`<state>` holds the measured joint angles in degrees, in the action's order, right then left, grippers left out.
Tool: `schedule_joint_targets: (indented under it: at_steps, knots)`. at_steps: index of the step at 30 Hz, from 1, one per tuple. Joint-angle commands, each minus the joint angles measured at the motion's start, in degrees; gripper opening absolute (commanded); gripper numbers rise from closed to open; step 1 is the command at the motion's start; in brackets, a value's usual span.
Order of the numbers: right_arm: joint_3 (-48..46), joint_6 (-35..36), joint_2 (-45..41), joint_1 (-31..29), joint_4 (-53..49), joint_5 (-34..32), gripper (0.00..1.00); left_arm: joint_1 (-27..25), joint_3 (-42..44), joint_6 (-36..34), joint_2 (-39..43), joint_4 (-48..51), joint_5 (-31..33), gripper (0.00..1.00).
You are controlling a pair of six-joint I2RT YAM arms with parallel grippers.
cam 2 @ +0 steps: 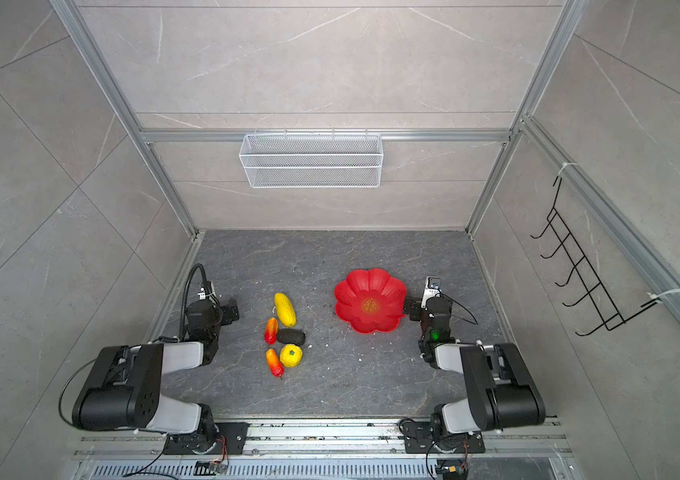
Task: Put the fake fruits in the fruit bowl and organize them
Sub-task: 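Raise the right arm from rest toward the fruits, then lower the right gripper onto the yellow lemon and grasp it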
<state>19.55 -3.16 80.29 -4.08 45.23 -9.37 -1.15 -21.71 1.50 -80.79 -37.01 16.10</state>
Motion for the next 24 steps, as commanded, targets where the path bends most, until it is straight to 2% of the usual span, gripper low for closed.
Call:
schedule_joint_targets:
  at_steps: [1,3,5,8,11,14,18,21,24]
  knots:
    - [2.9,0.1,-12.7,-1.7,-8.7,0.5,1.00,-3.7,-9.1,3.2,15.1,22.0,3.3,1.00]
    - [8.7,-0.4,-17.7,-3.9,-20.7,4.8,1.00,-5.2,-14.6,6.7,21.4,34.0,1.4,1.00]
    - [18.2,-0.5,-18.1,-6.9,-35.1,8.3,1.00,-5.7,-21.7,8.8,25.3,46.9,-2.5,1.00]
    - [31.1,0.5,-13.1,-13.5,-50.8,9.3,1.00,-5.9,-32.6,9.3,28.4,64.6,-5.3,1.00]
    - [41.0,-0.5,-6.7,-21.0,-60.6,11.7,1.00,-5.9,-40.3,6.5,31.4,76.7,-8.0,1.00]
    - [47.0,0.3,-1.7,-30.0,-66.7,12.6,1.00,-5.9,-46.6,2.4,32.5,85.8,-11.4,1.00]
    - [49.1,-0.1,1.3,-40.4,-70.7,11.2,1.00,-5.9,-53.4,0.8,30.7,95.9,-14.7,1.00]
    - [49.1,-2.9,2.9,-47.2,-71.2,10.4,1.00,-5.9,-53.2,1.4,32.1,96.5,-17.4,1.00]
    - [49.7,-5.5,5.8,-53.6,-71.5,7.2,1.00,-5.9,-51.4,0.3,32.6,95.3,-16.5,1.00]
